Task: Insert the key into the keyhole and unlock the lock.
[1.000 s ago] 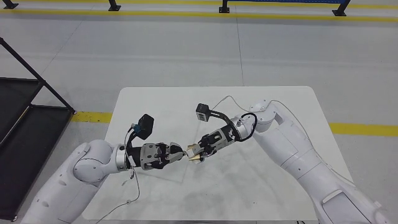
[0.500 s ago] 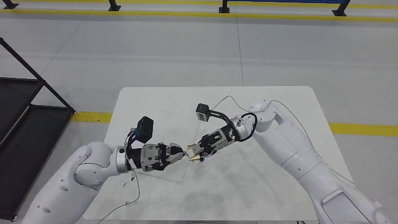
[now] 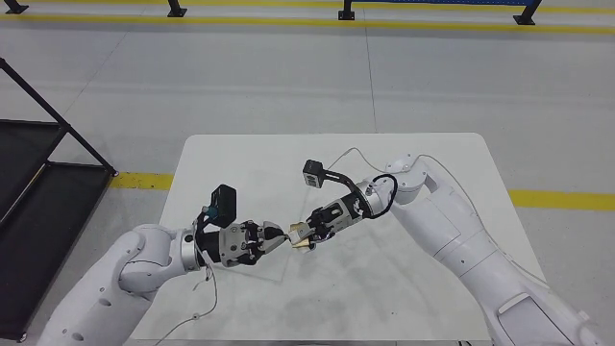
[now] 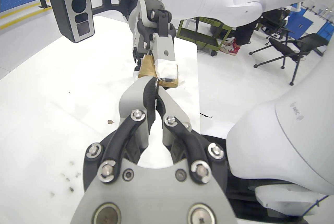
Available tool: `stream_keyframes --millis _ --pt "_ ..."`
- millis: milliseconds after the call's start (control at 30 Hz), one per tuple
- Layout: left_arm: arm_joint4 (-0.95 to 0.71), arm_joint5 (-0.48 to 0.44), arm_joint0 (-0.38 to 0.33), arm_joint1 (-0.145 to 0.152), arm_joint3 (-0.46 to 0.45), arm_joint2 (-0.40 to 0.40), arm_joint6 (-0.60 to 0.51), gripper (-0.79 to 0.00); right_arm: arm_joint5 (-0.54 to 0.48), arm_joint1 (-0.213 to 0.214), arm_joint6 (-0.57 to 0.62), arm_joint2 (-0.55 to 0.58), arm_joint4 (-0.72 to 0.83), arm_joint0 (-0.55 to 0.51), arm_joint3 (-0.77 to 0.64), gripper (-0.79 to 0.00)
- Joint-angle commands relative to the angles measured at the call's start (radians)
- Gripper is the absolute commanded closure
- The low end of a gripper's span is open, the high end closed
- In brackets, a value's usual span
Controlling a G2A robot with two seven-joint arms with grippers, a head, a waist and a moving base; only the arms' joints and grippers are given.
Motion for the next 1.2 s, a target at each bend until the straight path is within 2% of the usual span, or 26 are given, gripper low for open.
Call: stream_keyframes --millis 0,467,867,900,933,1167 --pt "0.027 0.002 0.007 -0.002 -0.006 -0.004 0.022 0.0 0.0 0.0 0.0 0.0 0.0 0.0 0.0 0.0" --pt "0.184 0.012 0.052 -0.013 -0.037 -0.027 0.14 0.0 0.0 0.0 0.0 0.0 0.0 0.0 0.0 0.0" --pt "0.234 0.029 0.07 -0.018 -0.05 -0.036 0.177 0.0 0.0 0.0 0.0 0.0 0.0 0.0 0.0 0.0" --pt "0.235 0.034 0.072 -0.018 -0.049 -0.036 0.178 -0.169 0.0 0.0 0.0 0.0 0.0 0.0 0.0 0.0" --pt "0.234 0.04 0.074 -0.019 -0.049 -0.035 0.177 -0.785 0.0 0.0 0.0 0.0 0.0 0.0 0.0 0.0" --pt "0.25 0.058 0.091 -0.021 -0.06 -0.055 0.195 -0.785 0.0 0.0 0.0 0.0 0.0 0.0 0.0 0.0"
